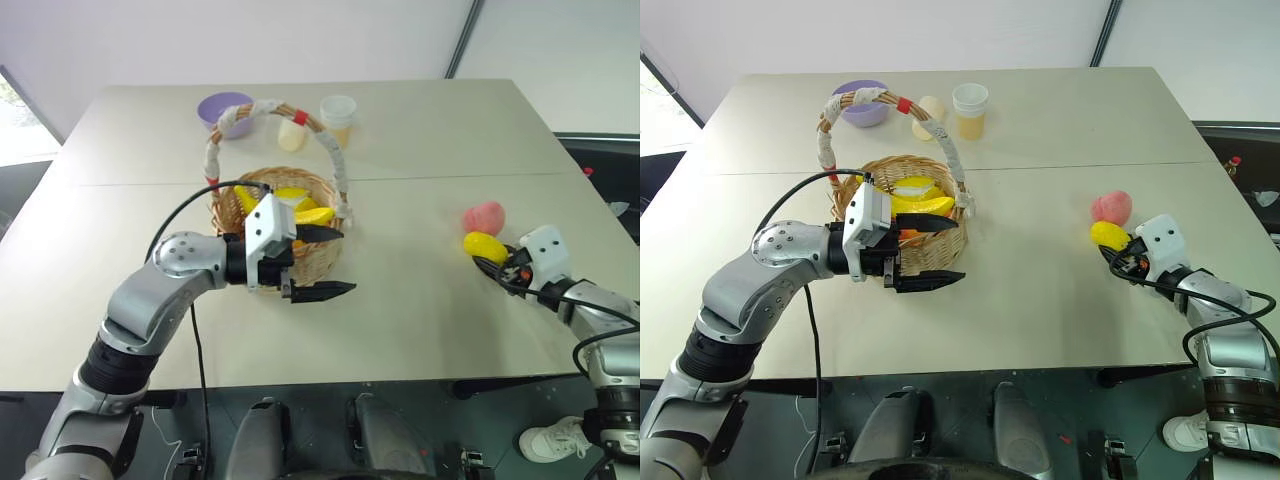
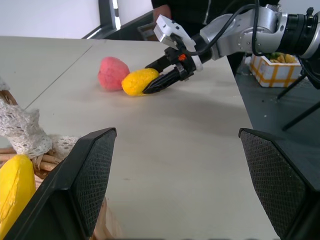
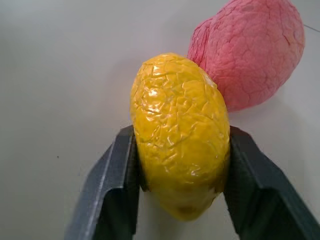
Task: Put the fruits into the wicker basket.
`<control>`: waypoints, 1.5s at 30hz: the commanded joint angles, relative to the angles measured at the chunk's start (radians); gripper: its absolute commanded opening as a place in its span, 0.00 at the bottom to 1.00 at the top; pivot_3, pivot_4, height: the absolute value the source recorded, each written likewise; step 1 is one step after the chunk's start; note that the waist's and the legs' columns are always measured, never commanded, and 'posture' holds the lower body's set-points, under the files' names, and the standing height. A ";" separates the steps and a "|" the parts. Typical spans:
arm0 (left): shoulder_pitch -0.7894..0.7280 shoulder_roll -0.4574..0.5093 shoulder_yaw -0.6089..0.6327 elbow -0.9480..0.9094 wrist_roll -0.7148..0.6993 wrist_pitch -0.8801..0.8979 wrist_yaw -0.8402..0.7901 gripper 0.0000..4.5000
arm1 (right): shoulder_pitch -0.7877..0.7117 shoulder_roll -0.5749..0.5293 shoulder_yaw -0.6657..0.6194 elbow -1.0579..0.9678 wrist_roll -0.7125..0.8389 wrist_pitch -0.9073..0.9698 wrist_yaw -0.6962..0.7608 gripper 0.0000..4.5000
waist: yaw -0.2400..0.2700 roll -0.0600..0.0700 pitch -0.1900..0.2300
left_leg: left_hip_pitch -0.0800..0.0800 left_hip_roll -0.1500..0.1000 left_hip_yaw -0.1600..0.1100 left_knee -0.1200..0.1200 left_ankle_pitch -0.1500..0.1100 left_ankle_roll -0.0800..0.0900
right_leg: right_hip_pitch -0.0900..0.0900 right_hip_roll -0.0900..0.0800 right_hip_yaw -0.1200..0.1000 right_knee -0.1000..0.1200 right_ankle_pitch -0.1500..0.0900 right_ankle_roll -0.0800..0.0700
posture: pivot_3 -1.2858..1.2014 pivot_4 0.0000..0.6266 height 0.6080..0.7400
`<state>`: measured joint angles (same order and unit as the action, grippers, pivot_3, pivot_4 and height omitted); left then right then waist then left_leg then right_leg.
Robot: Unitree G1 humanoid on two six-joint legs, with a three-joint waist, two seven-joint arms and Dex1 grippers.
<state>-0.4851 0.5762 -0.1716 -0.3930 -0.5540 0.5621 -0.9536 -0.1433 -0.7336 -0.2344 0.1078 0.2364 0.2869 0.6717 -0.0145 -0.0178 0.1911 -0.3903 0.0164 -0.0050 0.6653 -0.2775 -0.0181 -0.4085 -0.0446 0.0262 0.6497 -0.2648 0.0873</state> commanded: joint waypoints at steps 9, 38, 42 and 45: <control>0.160 0.059 0.394 -0.022 -0.148 0.020 0.108 0.94 | -0.041 -0.082 0.000 -0.625 0.299 0.206 0.133 0.35 | -0.009 0.002 0.001 | 0.001 0.003 -0.001 0.000 0.000 0.000 | 0.000 0.001 -0.001 0.001 0.000 0.000 | 0.52 0.24 1.00; 0.378 0.011 0.473 -0.082 -0.122 -0.110 0.246 0.94 | -0.364 0.175 0.233 -0.661 0.286 0.281 0.143 0.99 | 0.012 0.000 0.000 | -0.002 0.000 -0.002 -0.001 -0.001 0.001 | -0.001 -0.007 -0.003 -0.001 0.000 0.000 | 0.52 0.24 1.00; 0.355 0.014 0.409 -0.113 -0.149 -0.085 0.222 0.94 | -0.204 0.012 0.040 -0.633 0.311 0.311 0.164 0.99 | 0.018 0.000 0.000 | -0.002 -0.001 -0.001 -0.001 -0.001 0.002 | 0.001 -0.009 -0.003 -0.004 0.000 0.000 | 0.52 0.24 1.00; 0.327 0.015 0.339 -0.137 -0.149 -0.067 0.205 0.94 | -0.125 -0.085 0.005 -0.449 0.150 0.232 0.112 0.99 | 0.013 0.000 0.000 | 0.000 0.000 0.000 -0.001 -0.001 0.002 | 0.001 -0.007 -0.002 -0.004 -0.001 -0.003 | 0.52 0.24 1.00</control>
<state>-0.1389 0.5860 0.1856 -0.4856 -0.6898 0.4937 -0.7375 -0.2769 -0.8027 -0.1976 -0.4024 0.4600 0.5740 0.8090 -0.0014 -0.0180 0.1911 -0.3906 0.0161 -0.0038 0.6646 -0.2788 -0.0162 -0.4073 -0.0510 0.0246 0.6460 -0.2667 0.0834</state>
